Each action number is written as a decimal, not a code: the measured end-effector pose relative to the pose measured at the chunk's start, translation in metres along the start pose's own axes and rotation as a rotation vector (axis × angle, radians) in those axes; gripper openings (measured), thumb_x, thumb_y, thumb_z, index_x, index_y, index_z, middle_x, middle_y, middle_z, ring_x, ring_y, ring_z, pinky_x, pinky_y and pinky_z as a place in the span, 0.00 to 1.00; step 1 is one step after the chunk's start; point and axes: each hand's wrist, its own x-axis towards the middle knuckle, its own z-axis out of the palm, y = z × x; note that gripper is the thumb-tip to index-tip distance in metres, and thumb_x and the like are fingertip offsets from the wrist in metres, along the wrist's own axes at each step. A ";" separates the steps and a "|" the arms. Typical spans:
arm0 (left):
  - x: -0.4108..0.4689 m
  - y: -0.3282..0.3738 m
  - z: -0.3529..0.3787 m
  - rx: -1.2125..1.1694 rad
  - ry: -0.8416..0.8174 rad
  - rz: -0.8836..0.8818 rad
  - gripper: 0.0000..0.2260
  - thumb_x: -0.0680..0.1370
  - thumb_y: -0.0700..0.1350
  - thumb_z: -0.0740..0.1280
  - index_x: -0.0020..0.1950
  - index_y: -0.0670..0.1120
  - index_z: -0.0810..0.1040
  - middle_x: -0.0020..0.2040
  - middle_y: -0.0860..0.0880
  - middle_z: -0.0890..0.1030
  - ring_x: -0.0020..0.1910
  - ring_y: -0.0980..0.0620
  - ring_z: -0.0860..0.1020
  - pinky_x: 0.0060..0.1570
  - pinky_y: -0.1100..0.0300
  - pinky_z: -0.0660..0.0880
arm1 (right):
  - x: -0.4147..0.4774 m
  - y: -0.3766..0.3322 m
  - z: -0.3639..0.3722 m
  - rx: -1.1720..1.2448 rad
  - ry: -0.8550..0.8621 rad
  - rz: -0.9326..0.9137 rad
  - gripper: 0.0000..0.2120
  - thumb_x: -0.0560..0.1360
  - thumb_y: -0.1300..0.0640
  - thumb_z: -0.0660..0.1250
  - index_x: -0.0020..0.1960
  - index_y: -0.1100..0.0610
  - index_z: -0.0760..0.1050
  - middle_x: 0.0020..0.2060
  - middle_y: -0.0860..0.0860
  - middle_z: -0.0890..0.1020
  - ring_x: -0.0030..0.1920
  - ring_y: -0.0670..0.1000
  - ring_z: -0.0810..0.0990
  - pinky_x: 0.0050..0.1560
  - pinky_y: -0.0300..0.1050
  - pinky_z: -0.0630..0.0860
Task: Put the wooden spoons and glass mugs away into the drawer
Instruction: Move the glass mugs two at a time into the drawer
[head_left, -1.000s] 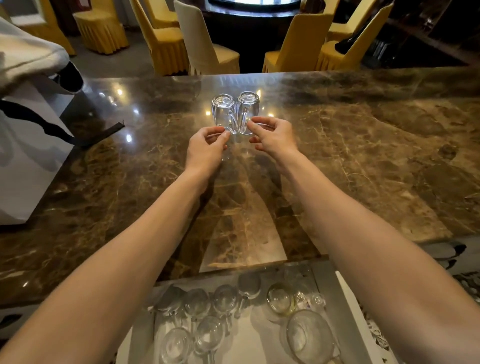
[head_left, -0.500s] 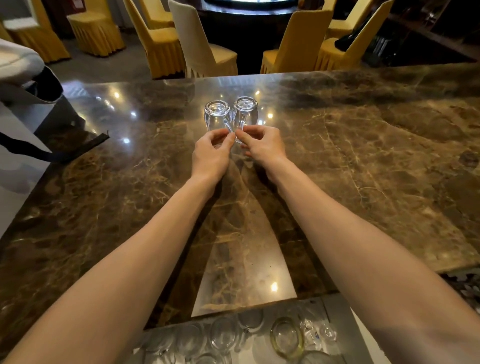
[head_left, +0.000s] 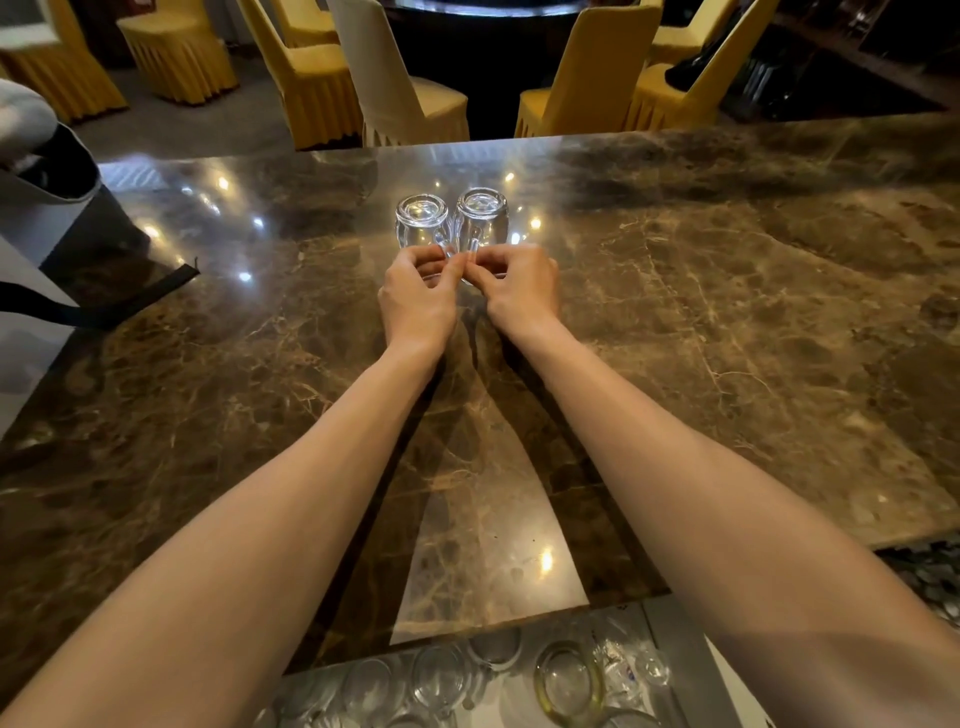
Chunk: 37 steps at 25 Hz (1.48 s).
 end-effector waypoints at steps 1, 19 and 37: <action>0.000 0.000 0.000 0.003 -0.002 0.003 0.14 0.75 0.47 0.70 0.57 0.43 0.76 0.46 0.54 0.78 0.40 0.66 0.75 0.36 0.80 0.71 | -0.001 -0.001 0.000 -0.019 0.000 -0.006 0.08 0.75 0.52 0.69 0.49 0.54 0.84 0.45 0.52 0.86 0.48 0.51 0.82 0.53 0.52 0.78; -0.021 -0.001 -0.038 0.014 -0.034 0.005 0.12 0.74 0.46 0.70 0.56 0.44 0.78 0.46 0.50 0.81 0.47 0.56 0.80 0.50 0.62 0.78 | -0.035 -0.005 -0.020 -0.104 -0.069 -0.131 0.08 0.75 0.55 0.69 0.51 0.56 0.83 0.45 0.52 0.86 0.47 0.51 0.83 0.52 0.53 0.78; -0.100 0.031 -0.103 -0.079 -0.108 0.080 0.10 0.74 0.41 0.70 0.55 0.45 0.78 0.44 0.51 0.81 0.45 0.53 0.80 0.51 0.61 0.78 | -0.126 -0.041 -0.048 0.049 -0.035 -0.193 0.07 0.74 0.55 0.70 0.50 0.52 0.83 0.43 0.47 0.86 0.45 0.45 0.83 0.49 0.50 0.80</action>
